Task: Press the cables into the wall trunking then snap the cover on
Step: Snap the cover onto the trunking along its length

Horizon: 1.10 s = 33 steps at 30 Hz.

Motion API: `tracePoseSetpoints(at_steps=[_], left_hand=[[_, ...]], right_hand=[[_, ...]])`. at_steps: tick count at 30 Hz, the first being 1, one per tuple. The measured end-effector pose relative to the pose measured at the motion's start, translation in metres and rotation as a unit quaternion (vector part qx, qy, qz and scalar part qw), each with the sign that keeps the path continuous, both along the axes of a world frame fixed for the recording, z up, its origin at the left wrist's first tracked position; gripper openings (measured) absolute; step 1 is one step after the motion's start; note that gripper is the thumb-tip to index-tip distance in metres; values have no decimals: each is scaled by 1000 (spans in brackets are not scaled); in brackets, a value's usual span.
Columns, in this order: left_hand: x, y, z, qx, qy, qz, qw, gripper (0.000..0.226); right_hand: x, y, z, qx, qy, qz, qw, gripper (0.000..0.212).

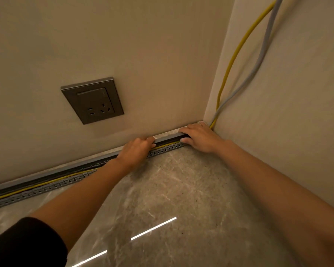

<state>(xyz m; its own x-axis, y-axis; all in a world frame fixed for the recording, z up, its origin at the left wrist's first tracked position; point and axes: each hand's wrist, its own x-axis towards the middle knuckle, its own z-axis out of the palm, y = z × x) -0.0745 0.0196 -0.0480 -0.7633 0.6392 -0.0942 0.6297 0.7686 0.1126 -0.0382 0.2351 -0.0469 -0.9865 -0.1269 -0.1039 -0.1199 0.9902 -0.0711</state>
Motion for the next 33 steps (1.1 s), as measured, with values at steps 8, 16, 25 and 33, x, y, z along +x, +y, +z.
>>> tracePoseSetpoints(at_steps=[8,16,25,33], left_hand=[[0,3,2,26,31,34,999,30],[0,1,2,27,21,34,999,28],[5,13,6,36,-47,-2,998,49],[5,17,4,46,-72,14,996,38]], right_hand=[[-3,-4,2,20,87,21,996,32],[0,-3,-4,36,87,-18,995,28],[5,0,-3,29,94,10,995,21],[5,8,-6,4,73,29,997,30]])
